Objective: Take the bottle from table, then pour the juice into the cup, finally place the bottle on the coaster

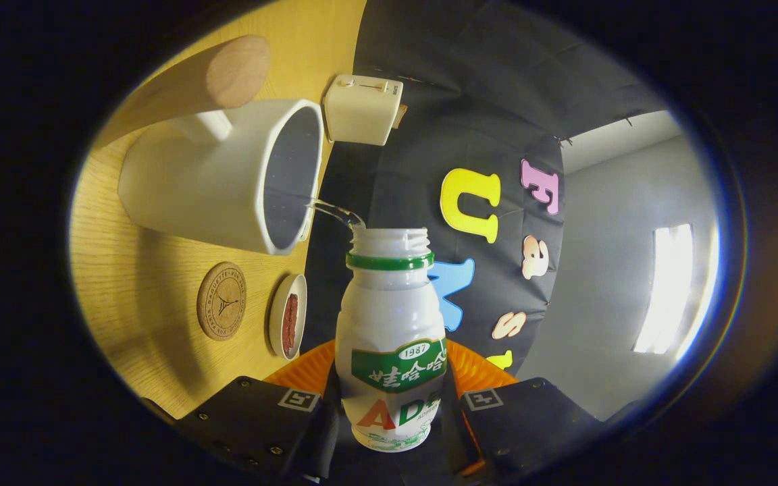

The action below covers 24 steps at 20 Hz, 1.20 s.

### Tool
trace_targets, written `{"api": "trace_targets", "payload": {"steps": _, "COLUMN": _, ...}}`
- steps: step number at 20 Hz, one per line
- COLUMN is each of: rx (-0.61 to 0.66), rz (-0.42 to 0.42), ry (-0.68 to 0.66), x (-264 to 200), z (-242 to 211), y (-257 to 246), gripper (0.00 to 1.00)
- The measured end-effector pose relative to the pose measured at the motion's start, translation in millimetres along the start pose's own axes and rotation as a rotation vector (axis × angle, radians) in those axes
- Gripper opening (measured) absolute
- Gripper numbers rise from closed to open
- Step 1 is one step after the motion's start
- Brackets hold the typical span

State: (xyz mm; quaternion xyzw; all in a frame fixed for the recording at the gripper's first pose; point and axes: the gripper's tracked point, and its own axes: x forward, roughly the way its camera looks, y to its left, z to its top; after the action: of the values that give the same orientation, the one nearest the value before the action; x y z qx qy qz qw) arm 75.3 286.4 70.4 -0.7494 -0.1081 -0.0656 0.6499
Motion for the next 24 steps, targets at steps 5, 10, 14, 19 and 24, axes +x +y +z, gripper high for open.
{"api": "trace_targets", "payload": {"steps": 5, "rx": -0.012, "rz": -0.003, "ry": -0.002, "x": -0.4, "z": -1.1, "y": -0.6, "gripper": 0.63}}
{"api": "trace_targets", "payload": {"steps": 10, "rx": -0.023, "rz": -0.003, "ry": -0.004, "x": 0.0, "z": -1.5, "y": -0.7, "gripper": 0.63}}
{"api": "trace_targets", "payload": {"steps": 14, "rx": -0.034, "rz": -0.007, "ry": -0.007, "x": 0.3, "z": -2.0, "y": -1.3, "gripper": 0.63}}
{"api": "trace_targets", "payload": {"steps": 19, "rx": -0.04, "rz": -0.005, "ry": -0.009, "x": -1.3, "z": -2.4, "y": -0.8, "gripper": 0.63}}
{"api": "trace_targets", "payload": {"steps": 24, "rx": -0.043, "rz": -0.004, "ry": -0.012, "x": 0.2, "z": -2.1, "y": -1.2, "gripper": 0.63}}
